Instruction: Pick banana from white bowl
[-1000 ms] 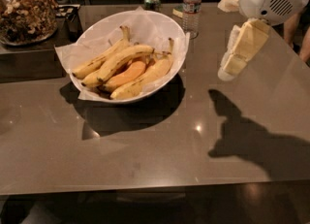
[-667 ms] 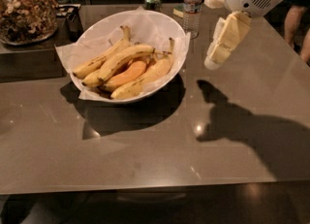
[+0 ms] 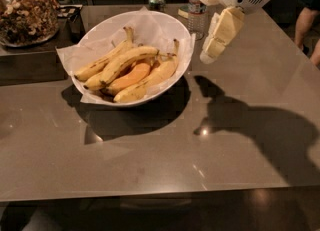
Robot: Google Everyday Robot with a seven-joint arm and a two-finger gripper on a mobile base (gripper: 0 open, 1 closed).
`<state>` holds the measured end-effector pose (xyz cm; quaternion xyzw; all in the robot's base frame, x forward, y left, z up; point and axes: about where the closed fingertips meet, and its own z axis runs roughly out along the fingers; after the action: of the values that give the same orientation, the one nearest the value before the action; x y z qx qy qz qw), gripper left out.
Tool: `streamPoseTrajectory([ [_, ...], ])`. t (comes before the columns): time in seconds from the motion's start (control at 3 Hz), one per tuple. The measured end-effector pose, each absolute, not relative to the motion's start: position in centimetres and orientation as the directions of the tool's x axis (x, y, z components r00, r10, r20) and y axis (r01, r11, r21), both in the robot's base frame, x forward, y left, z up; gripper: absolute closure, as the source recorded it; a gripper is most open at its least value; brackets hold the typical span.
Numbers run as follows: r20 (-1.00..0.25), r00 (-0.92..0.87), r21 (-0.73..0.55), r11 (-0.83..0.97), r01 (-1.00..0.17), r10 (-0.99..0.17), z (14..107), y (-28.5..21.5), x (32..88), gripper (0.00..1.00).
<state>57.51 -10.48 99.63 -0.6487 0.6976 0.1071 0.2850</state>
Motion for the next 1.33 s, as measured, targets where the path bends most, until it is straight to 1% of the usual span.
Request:
streamPoseTrajectory([
  [0.33,-0.538,-0.005,-0.223,0.149,-0.963,-0.843,99.4,-10.2,57.8,0.0],
  [1.33,-0.57,-0.001,-0.1,0.07,-0.993,-0.821,94.4,-3.7,63.0,0.0],
])
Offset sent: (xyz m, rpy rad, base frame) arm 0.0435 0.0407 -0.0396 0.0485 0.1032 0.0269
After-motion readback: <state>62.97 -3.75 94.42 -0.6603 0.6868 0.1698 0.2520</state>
